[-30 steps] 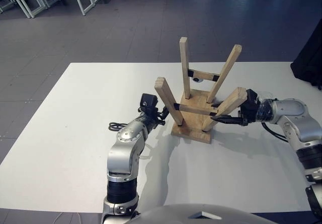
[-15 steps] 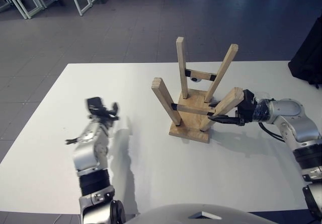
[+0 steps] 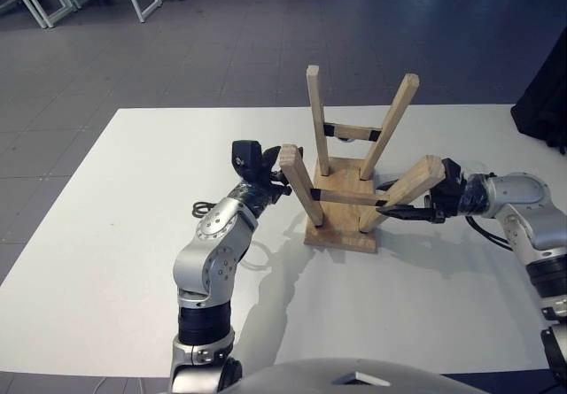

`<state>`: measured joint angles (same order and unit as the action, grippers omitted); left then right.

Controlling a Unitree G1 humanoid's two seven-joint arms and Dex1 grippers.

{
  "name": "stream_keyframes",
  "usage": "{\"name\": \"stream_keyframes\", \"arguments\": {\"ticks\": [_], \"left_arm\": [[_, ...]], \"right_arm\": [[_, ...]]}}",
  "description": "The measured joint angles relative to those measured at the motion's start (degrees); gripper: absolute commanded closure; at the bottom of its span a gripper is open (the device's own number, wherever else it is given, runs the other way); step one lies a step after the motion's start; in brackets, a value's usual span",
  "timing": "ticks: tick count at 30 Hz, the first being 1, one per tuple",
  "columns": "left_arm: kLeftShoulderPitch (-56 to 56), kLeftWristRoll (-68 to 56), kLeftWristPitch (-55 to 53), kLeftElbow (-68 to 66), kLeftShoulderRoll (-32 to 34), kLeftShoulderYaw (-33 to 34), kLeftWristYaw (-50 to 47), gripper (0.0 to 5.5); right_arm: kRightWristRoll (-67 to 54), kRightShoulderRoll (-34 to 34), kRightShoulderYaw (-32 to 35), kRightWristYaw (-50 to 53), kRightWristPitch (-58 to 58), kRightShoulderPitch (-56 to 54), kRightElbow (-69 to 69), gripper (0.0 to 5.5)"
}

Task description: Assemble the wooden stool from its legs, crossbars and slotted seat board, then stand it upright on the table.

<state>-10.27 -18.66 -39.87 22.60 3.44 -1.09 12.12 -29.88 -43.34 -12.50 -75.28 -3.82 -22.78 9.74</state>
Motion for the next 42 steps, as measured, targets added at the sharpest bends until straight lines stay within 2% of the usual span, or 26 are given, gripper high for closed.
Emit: {"name": "stream_keyframes", "arguments": {"ticks": [4, 10, 16, 17, 20, 26, 32, 35, 38, 39, 40, 42], "left_arm": [[0.0, 6.5, -1.3, -4.4, 3.8, -5.3, -0.3, 2.80], [0.0, 8.4, -1.3, -5.7, 4.1, -4.0, -2.0, 2.80], [1.3, 10.4, -1.2, -6.5, 5.8, -2.4, -2.5, 2.80], [2.0, 10.7, -1.3, -7.0, 6.1, -2.4, -2.5, 2.83], [2.5, 10.7, -1.3, -7.7, 6.0, -3.4, -1.6, 2.83], [3.1, 10.8, -1.3, -8.5, 5.7, -4.3, -1.5, 2.83], [3.4, 10.4, -1.2, -8.4, 4.2, -5.9, -1.2, 2.83], [3.5, 10.3, -1.1, -8.2, 4.3, -5.8, -1.1, 2.83], [4.1, 10.3, -1.1, -7.8, 4.5, -5.4, -1.2, 2.83], [4.2, 10.3, -1.1, -7.6, 4.6, -5.3, -1.2, 2.83], [4.8, 10.3, -1.1, -7.4, 4.8, -5.2, -1.3, 2.83], [5.9, 10.3, -1.1, -7.0, 4.9, -5.0, -1.3, 2.83]], "right_arm": [[0.5, 0.1, -1.7, 1.3, -0.6, -0.4, -0.6, 3.48], [1.8, 2.7, -4.4, 3.2, -2.5, -3.5, -0.7, 3.48], [5.6, 8.5, -6.9, 2.4, 1.5, -10.4, 7.8, 3.48], [6.8, 9.8, -7.0, 2.4, 2.4, -11.9, 10.0, 3.11], [15.3, 11.5, -10.0, 4.0, 3.5, -14.4, 16.3, 2.56], [21.0, 12.4, -10.2, 1.0, 7.6, -15.0, 20.2, 1.59], [26.7, 5.4, -10.8, -4.3, 10.5, -14.7, 20.0, 1.59], [28.9, 1.6, -8.1, -0.8, 11.2, -11.3, 19.0, 1.59], [30.0, 0.2, -2.6, 8.4, 8.2, -8.7, 16.9, 2.00], [29.5, 0.4, 0.0, 11.7, 6.4, -8.0, 14.9, 2.31], [26.2, 2.3, 7.0, 20.1, 1.2, -6.1, 9.0, 2.45], [20.9, 5.5, 15.2, 29.6, -6.8, -5.4, 0.3, 2.45]]}}
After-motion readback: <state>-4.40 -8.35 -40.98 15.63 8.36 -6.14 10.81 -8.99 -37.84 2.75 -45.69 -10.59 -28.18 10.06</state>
